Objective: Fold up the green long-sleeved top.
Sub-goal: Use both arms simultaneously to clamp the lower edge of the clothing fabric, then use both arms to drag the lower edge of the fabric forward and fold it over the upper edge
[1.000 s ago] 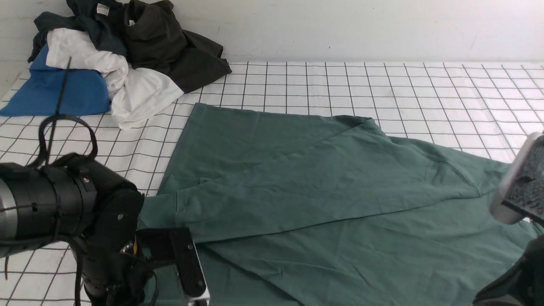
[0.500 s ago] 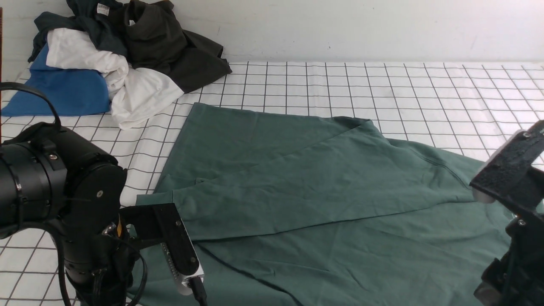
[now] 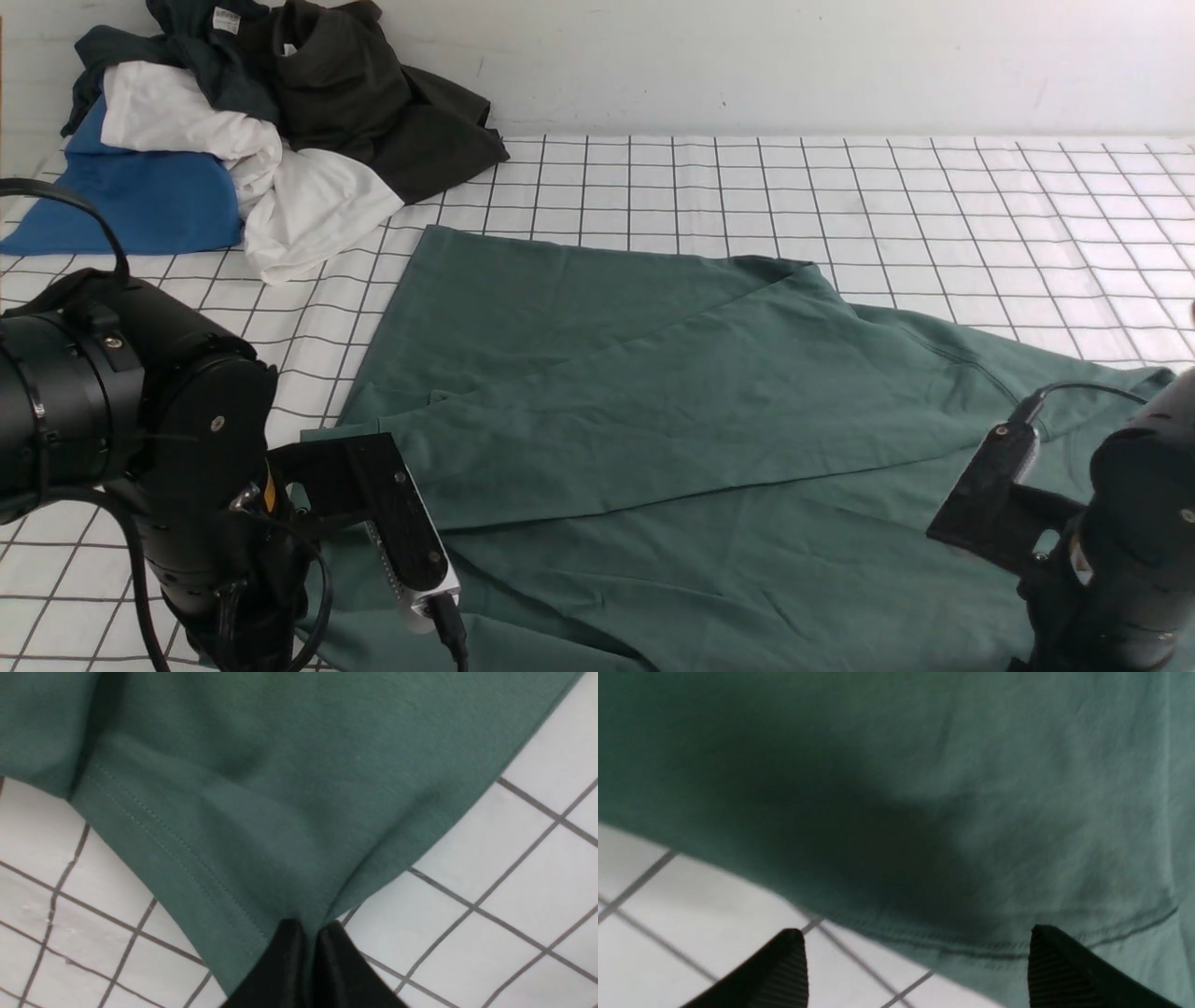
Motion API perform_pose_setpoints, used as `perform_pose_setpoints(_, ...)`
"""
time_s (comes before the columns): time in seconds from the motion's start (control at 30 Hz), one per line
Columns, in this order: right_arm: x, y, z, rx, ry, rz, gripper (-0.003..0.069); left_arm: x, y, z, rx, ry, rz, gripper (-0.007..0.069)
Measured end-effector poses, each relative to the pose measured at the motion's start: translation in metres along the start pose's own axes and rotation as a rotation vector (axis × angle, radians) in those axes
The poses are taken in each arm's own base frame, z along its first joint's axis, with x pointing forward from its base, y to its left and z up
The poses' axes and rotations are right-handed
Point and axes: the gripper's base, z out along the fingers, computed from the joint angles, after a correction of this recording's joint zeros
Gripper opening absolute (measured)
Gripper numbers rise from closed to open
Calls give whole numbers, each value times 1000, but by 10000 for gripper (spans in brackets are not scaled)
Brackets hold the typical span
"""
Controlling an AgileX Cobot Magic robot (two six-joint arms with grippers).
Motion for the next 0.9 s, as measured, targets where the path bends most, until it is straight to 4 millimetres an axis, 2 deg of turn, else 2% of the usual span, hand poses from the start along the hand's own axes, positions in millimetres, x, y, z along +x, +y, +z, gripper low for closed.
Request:
perform_pose_setpoints(0.17,-6,-2,20,5,62,-61,580,-1,0,0,5,-9,-6,6)
perform_pose_setpoints(0.27,-8,-2,21,-11,68,-106,559,-1,0,0,5,-9,-6,6)
perform_pose_setpoints(0.37,-9,-1,21,-27,61,-154,482,-1,-1,0,6,-7,-6,6)
perform_pose_setpoints(0.4,-9,0,21,-34,63,-161,419,0,-1,0,8,-4,-6,6)
perform_pose_setpoints(0.47,-8,0,21,-44,68,-161,339,0,-1,0,9,-1,-6,6)
perform_pose_setpoints(0.5,-7,1,22,-50,74,-162,213,0,-1,0,10,0,-6,6)
perform_pose_setpoints(0.57,-7,0,21,-38,76,-173,100,0,-1,0,8,0,-4,6)
perform_pose_setpoints(0.63,-7,-2,20,-18,74,-187,27,0,0,0,-3,4,3,6)
perform_pose_setpoints(0.73,-7,-6,10,4,55,-185,4,1,5,-1,-28,-1,-12,6)
perform_pose_setpoints(0.77,-10,-13,-4,30,23,-176,1,2,15,-6,-50,-13,-51,6)
perform_pose_setpoints(0.8,-10,-15,-5,31,24,-177,1,2,15,-6,-50,-13,-53,6)
perform_pose_setpoints(0.9,-16,-35,-27,47,-23,-147,1,0,40,-27,-105,-81,-132,13)
